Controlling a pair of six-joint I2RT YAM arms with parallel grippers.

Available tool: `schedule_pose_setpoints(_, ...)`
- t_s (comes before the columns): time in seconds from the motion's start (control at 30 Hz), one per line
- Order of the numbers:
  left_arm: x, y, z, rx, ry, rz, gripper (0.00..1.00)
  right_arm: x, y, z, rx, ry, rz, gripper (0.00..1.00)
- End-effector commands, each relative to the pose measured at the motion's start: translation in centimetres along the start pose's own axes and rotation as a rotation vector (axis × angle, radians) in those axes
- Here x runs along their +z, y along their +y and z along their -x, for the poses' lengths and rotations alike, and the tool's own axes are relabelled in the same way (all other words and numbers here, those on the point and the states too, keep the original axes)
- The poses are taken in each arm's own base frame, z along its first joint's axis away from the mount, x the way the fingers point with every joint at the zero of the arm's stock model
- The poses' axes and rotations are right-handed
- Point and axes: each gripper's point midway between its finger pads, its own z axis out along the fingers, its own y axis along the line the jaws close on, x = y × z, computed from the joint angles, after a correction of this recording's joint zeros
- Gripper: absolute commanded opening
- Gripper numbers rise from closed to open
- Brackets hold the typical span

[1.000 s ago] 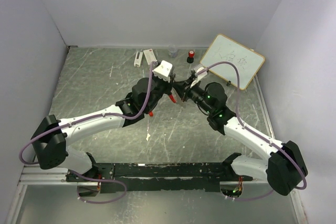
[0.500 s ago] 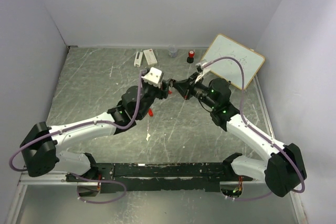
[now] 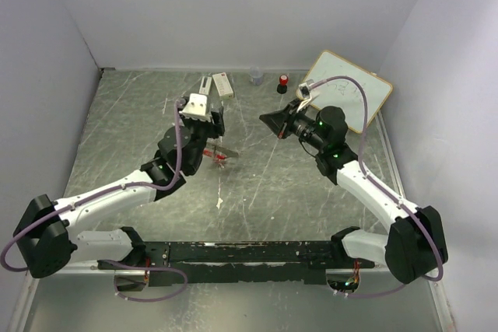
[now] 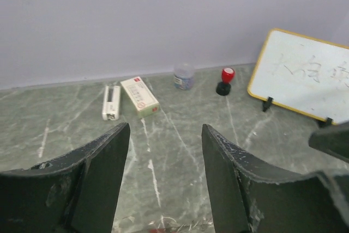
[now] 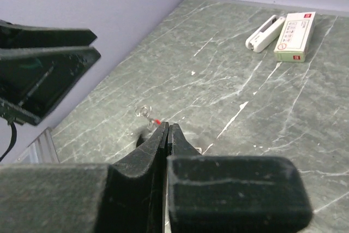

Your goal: Put the keys on the keyring

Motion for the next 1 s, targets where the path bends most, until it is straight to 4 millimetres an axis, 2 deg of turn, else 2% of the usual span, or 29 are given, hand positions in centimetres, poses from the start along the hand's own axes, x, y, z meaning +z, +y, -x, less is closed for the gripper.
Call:
schedule_pose_setpoints(0.0, 0.0, 1.5, 1.3, -0.049, -0.032, 0.048, 0.62, 0.3, 0.4, 0.8, 0.010, -0.012, 0.020, 0.00)
schedule_pose_setpoints(0.2, 0.2, 1.2, 1.2, -0.056, -0.025, 0.031, 0.62, 0.3, -0.4, 0.0, -0.007, 0.010, -0.005, 0.00)
schedule_pose_setpoints(0.3, 0.2, 1.1, 1.0, -0.062, -0.019, 0.033, 0.62, 0.3, -1.3, -1.3, -0.040, 0.054, -0.031, 0.00)
schedule_pose_setpoints(0.4, 0.0, 1.9, 0.5, -0.078, 0.002, 0.078, 0.64, 0.7, -2.0, -3.4, -0.082, 0.128, -0.045, 0.16)
schedule_pose_setpoints(0.5, -0.3, 3.7, -0.1, -0.117, 0.031, 0.167, 0.67, 1.6, -2.5, -6.0, -0.142, 0.224, -0.079, 0.26)
schedule_pose_setpoints(0.53, -0.3, 4.4, -0.3, -0.141, 0.040, 0.197, 0.68, 2.2, -1.6, -7.4, -0.169, 0.267, -0.059, 0.30)
schedule_pose_setpoints(0.6, -0.1, 6.0, -0.9, -0.180, 0.075, 0.230, 0.69, 3.3, -1.1, -9.9, -0.214, 0.351, -0.036, 0.36)
schedule_pose_setpoints(0.7, 0.3, 8.1, -1.7, -0.264, 0.118, 0.256, 0.71, 4.6, 0.1, -13.1, -0.250, 0.441, -0.002, 0.38)
schedule_pose_setpoints(0.87, -0.4, 10.9, -1.7, -0.298, 0.121, 0.321, 0.74, 6.8, 1.6, -17.0, -0.257, 0.529, 0.036, 0.38)
schedule_pose_setpoints(0.97, -0.6, 12.0, -1.6, -0.312, 0.126, 0.339, 0.75, 8.9, 2.6, -18.5, -0.269, 0.560, 0.038, 0.38)
